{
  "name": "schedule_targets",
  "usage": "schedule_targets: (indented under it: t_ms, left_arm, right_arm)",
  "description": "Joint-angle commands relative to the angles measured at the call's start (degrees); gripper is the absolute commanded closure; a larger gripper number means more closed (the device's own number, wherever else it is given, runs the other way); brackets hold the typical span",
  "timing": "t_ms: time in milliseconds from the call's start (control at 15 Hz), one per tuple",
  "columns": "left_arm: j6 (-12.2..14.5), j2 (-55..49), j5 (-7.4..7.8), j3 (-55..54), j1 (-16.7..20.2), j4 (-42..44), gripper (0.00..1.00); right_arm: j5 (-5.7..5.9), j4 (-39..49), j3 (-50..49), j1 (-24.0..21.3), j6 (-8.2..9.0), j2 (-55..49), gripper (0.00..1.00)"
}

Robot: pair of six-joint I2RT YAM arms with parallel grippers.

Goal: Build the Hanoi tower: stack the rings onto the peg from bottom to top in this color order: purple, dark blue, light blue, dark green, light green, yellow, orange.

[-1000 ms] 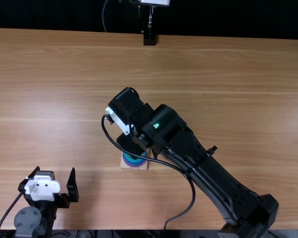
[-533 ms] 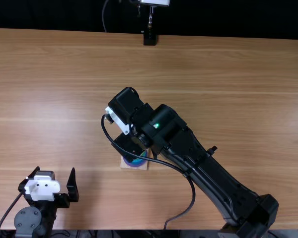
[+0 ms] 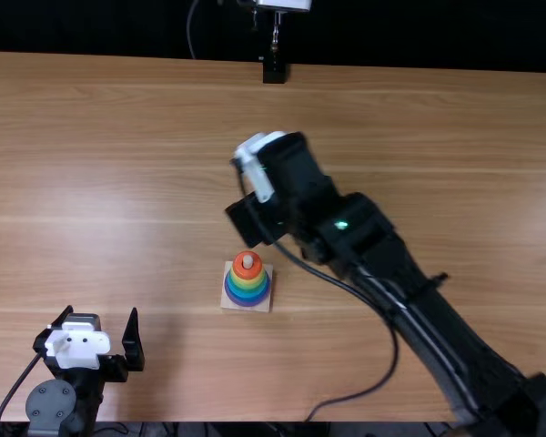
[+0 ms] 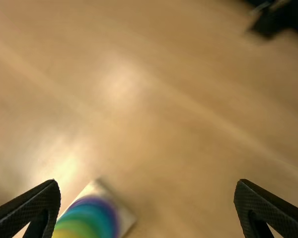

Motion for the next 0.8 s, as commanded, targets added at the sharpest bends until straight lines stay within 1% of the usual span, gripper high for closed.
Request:
schedule_targets:
  t_ms: [0, 67, 133, 200, 267, 333, 400, 467, 533, 600, 667, 733]
  left_arm:
    - [0.8, -0.7, -0.09, -6.4, -0.3, -4.5, 0.0]
    - [0.8, -0.7, -0.09, -6.4, -0.3, -4.5, 0.0]
    - [0.8, -0.7, -0.09, -6.4, -0.3, -4.5, 0.0]
    - [0.8, -0.7, -0.09, -6.4, -0.3, -4.5, 0.0]
    - [0.8, -0.7, -0.09, -6.4, -0.3, -4.5, 0.0]
    - [0.8, -0.7, -0.09, -6.4, -0.3, -4.5, 0.0]
    - [0.8, -0.7, -0.09, -6.4, -0.3, -4.5, 0.0]
    - [0.8, -0.7, -0.09, -6.4, -0.3, -4.5, 0.0]
    - [0.8, -0.7, -0.09, -6.4, -0.3, -4.5, 0.0]
    - [0.8, -0.7, -0.09, -6.4, -0.3, -4.5, 0.0]
    - [0.8, -0.7, -0.09, -6.4, -0.3, -4.5, 0.0]
    - [0.8, -0.7, -0.09, -6.4, -0.3, -4.6, 0.0]
  right_arm:
    - [4.37, 5.8, -7.2, -4.2, -0.08, -8.6, 0.0]
    - [6.59, 11.9, -13.1, -6.8, -0.19, -12.3, 0.0]
    - [7.12, 17.5, -18.7, -9.9, -0.29, -15.9, 0.0]
    - [7.12, 22.2, -23.5, -13.4, -0.61, -19.6, 0.0]
    - [6.8, 26.8, -27.9, -17.4, -0.19, -23.5, 0.0]
    - [6.38, 30.2, -32.6, -22.0, -0.29, -27.3, 0.0]
    - [4.8, 32.8, -36.4, -25.7, -0.29, -30.9, 0.0]
    - [-0.58, 33.7, -39.8, -28.7, -0.19, -34.6, 0.0]
    - [-7.54, 33.8, -42.1, -31.1, -0.19, -38.8, 0.0]
    - [-11.45, 33.7, -44.1, -32.9, -0.08, -42.9, 0.0]
    - [-11.87, 33.8, -47.0, -34.8, -0.08, -47.2, 0.0]
    - [-11.76, 34.0, -50.5, -36.0, -0.08, -51.9, 0.0]
